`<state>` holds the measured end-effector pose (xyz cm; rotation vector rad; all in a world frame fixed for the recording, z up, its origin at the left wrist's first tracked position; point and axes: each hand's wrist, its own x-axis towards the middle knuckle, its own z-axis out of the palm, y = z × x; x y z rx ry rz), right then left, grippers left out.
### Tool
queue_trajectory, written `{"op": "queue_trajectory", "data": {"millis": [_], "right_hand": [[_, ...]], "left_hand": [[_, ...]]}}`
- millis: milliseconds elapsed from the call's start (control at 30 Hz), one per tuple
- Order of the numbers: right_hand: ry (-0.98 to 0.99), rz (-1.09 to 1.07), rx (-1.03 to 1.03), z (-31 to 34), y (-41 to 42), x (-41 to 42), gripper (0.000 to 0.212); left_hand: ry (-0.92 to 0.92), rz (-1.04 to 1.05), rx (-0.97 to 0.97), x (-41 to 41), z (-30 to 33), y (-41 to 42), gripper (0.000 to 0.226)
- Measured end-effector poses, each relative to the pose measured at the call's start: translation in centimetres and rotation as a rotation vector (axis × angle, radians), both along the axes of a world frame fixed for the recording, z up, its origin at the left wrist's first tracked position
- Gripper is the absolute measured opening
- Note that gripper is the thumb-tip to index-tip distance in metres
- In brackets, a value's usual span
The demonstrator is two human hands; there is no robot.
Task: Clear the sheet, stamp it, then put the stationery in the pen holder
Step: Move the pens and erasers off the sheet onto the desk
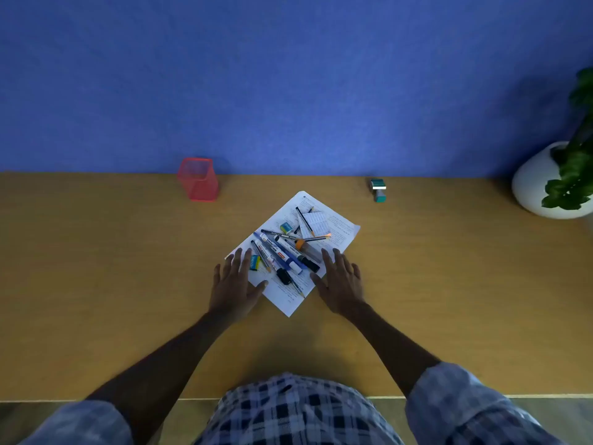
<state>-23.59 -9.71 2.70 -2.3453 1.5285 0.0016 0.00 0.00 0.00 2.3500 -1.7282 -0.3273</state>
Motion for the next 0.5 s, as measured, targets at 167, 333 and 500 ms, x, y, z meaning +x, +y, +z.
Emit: {"op": "queue_trajectory", "data": {"millis": [167, 333, 500], "right_hand": [[0.006, 0.012, -0.015, -0.6, 0.6, -0.4, 0.071], [0.008, 0.016, -0.018, -0.6, 0.7, -0.2, 0.075], [-0.022, 0.002, -0.034, -0.8, 0.8, -0.2, 0.078]], "left_hand": [[0.02, -0.005, 0.028, -0.1, -0.7, 0.7, 0.085], [0.042, -0.012, 0.031, -0.3, -1.3, 1.0, 0.083], [0.014, -0.014, 0.003, -0.3, -1.2, 0.7, 0.082]]}}
